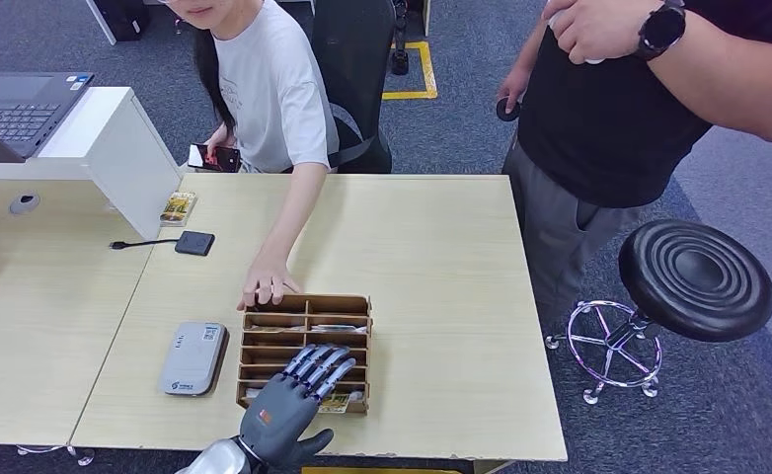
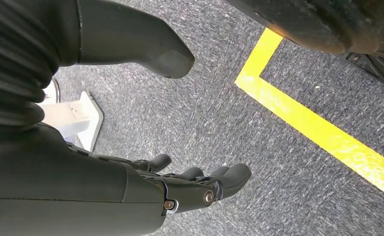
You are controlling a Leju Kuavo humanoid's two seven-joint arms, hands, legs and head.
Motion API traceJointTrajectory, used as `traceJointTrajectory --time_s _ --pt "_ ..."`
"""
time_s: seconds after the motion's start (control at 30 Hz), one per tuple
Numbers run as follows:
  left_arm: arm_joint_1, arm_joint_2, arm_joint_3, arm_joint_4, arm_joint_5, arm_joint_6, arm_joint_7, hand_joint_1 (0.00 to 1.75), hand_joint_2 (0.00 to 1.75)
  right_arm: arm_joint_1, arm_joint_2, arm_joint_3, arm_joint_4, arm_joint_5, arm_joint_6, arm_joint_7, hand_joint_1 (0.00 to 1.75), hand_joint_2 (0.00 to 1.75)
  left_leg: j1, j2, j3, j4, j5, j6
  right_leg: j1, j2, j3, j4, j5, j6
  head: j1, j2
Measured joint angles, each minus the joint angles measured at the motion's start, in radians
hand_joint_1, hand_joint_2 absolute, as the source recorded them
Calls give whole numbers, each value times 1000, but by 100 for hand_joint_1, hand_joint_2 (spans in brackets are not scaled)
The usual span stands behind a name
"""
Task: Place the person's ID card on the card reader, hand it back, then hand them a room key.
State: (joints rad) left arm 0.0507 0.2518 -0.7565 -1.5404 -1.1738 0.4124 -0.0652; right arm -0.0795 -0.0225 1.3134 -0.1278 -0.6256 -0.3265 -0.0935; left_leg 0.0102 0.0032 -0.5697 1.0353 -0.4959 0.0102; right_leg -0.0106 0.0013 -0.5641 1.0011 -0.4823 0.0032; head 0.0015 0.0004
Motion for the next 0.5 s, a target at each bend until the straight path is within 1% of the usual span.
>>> traceJointTrajectory --time_s 0.17,0.23,0.27,0.3,0.37,0.4,0.5 --pt "0 0 0 0 0 0 0 24 175 0 0 1 0 0 0 0 0 175 0 0 0 0 0 0 0 0 0 0 0 0 0 0" --pt "0 0 0 2 1 0 0 99 175 0 0 2 0 0 0 0 0 175 0 0 0 0 0 0 0 0 0 0 0 0 0 0" --pt "-1 0 0 2 3 1 0 130 175 0 0 2 0 0 0 0 0 175 0 0 0 0 0 0 0 0 0 0 0 0 0 0" --pt "-1 0 0 3 6 2 0 131 175 0 0 3 0 -1 0 0 0 175 0 0 0 0 0 0 0 0 0 0 0 0 0 0" --pt "-1 0 0 3 12 4 0 67 175 0 0 3 0 -2 0 1 0 175 0 0 0 0 0 0 0 0 0 0 0 0 0 0" --pt "0 0 0 3 14 5 0 40 175 0 0 3 0 -2 0 1 0 175 0 0 0 0 0 0 0 0 0 0 0 0 0 0" --pt "0 0 0 3 16 5 -1 67 175 0 0 4 0 -2 0 2 0 175 0 0 0 0 0 0 0 0 0 0 0 0 0 0"
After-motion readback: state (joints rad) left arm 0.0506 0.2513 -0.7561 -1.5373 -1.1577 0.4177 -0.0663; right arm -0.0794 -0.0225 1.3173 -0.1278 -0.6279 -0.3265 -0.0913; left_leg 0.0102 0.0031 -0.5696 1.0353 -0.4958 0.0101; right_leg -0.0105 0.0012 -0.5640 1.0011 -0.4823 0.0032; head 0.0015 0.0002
